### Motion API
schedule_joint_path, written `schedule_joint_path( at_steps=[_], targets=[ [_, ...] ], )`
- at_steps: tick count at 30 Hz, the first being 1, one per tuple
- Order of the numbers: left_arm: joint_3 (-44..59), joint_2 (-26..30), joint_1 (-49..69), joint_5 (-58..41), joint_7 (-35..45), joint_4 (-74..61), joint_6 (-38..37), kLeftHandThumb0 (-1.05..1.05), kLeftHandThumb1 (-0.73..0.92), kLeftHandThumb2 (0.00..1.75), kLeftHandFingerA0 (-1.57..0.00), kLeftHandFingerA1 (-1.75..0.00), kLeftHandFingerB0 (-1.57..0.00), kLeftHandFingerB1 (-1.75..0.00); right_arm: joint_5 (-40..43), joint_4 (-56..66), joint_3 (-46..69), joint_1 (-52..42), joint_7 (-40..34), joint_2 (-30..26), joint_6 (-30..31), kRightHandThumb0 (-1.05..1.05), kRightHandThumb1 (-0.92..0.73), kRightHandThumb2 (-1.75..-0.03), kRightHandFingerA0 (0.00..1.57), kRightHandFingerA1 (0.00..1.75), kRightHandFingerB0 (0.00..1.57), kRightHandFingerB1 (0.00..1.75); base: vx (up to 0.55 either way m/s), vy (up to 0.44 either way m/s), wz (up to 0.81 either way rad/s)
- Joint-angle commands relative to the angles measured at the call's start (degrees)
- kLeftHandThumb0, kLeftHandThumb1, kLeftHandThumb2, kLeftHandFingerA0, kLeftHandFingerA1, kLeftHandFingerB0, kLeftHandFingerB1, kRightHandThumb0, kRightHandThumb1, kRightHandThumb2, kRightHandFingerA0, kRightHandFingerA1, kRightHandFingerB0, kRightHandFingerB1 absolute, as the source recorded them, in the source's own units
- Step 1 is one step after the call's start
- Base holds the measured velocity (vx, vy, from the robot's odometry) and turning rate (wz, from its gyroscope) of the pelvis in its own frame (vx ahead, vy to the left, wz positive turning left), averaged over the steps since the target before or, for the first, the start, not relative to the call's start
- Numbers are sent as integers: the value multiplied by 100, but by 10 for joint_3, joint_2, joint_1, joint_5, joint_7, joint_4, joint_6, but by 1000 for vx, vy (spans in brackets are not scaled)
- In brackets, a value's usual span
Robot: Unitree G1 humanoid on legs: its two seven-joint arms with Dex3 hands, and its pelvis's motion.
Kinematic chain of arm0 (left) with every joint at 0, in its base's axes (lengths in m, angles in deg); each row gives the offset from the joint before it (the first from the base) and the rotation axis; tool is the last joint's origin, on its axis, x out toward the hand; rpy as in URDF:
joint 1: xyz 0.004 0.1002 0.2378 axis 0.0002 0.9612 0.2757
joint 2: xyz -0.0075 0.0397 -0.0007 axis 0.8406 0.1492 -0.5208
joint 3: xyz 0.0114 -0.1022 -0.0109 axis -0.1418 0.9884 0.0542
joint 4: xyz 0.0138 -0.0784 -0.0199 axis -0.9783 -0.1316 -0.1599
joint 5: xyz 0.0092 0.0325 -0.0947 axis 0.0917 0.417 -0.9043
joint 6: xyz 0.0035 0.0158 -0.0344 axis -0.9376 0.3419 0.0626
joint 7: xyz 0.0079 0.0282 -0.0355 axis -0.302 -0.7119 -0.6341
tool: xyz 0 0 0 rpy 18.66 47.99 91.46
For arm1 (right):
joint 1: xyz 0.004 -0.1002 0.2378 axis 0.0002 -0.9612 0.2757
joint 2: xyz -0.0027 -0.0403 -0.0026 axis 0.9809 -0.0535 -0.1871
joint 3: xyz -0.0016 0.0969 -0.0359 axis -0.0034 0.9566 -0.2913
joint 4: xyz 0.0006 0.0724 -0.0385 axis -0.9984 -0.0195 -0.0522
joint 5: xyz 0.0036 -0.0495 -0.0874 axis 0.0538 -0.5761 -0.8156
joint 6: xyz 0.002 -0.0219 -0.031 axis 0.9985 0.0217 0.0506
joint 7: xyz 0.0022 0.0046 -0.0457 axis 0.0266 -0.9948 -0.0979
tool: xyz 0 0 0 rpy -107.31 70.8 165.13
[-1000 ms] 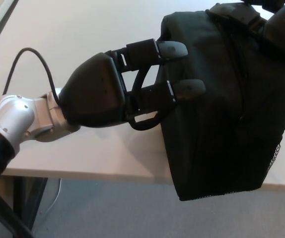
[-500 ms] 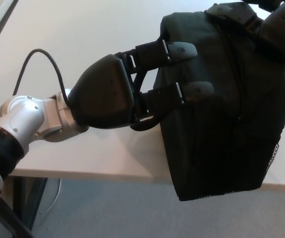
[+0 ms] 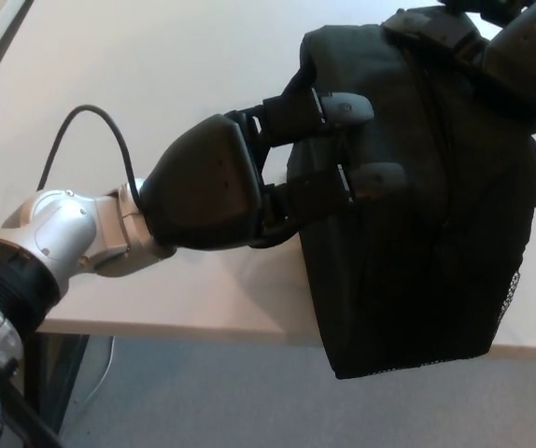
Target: A lunch bag is kept on the middle of the desk and the robot uses both its hands to grab the opening of the bag from the left and right and moves its hands away from each other to spread the bag open
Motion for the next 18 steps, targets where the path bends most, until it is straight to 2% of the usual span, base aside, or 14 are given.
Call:
schedule_joint_path(
  at_steps=[1,2,3,4,5,6,7,9,11,13,14,16,17,18],
  targets=[
    [3,-9,14,-34,38,32,-5,-20,48,56,-97,-62,-94,-52,-4,-9,-5,-7,-7,10,1,-36,-58,-58,78,61,81,53,0,0,0],
    [4,-10,13,-47,49,42,-25,-15,48,58,-101,-109,-97,-89,-10,-12,-8,-6,-32,13,-2,-33,-57,-57,86,86,89,59,0,0,0],
    [4,-19,16,-59,51,61,-37,-13,32,99,-103,-139,-91,-132,-11,-17,-9,-5,-47,16,-10,-30,-61,-59,86,127,88,93,0,0,0],
    [5,-23,17,-65,53,72,-39,-21,35,105,-103,-148,-86,-139,-10,-18,-10,-5,-50,18,-14,-29,-62,-59,89,122,87,88,0,0,0],
    [5,-25,18,-68,56,77,-38,-21,35,105,-103,-148,-86,-139,-9,-19,-10,-4,-49,18,-15,-29,-62,-59,89,122,87,88,0,0,0],
    [6,-28,21,-71,58,86,-35,-19,35,110,-97,-160,-79,-149,-10,-18,-11,-4,-51,18,-14,-30,-61,-59,94,113,83,95,0,0,0],
    [8,-35,28,-80,64,103,-33,-16,34,108,-93,-160,-83,-149,-11,-19,-12,-6,-60,17,-19,-32,-63,-61,87,134,80,111,0,0,0],
    [8,-40,32,-83,57,117,-34,-15,35,105,-93,-161,-83,-149,-10,-20,-13,-6,-65,18,-23,-31,-64,-61,82,144,77,121,0,0,0],
    [9,-45,37,-87,49,128,-34,-13,36,104,-90,-166,-80,-155,-12,-20,-15,-7,-72,17,-24,-30,-63,-61,83,143,81,118,0,0,0],
    [18,-58,52,-107,46,159,-42,-10,38,107,-89,-169,-76,-159,-15,-22,-16,-13,-91,19,-16,-34,-62,-62,79,154,74,131,0,0,0],
    [24,-62,57,-117,47,169,-46,-11,42,105,-90,-167,-76,-157,-14,-24,-16,-16,-101,21,-15,-41,-47,-81,102,136,80,119,0,0,0],
    [35,-66,67,-132,57,179,-52,-11,45,105,-92,-164,-73,-149,-7,-29,-13,-23,-110,23,-19,-41,-48,-80,100,135,78,118,0,0,0],
    [45,-69,75,-146,67,185,-56,-12,46,104,-88,-163,-77,-152,1,-35,-8,-30,-116,25,-25,-41,-47,-79,101,137,79,120,0,0,0],
    [51,-71,79,-155,73,189,-59,-16,50,108,-90,-158,-80,-145,5,-38,-5,-34,-116,26,-26,-43,-49,-80,100,136,75,118,0,0,0]
  ],
)
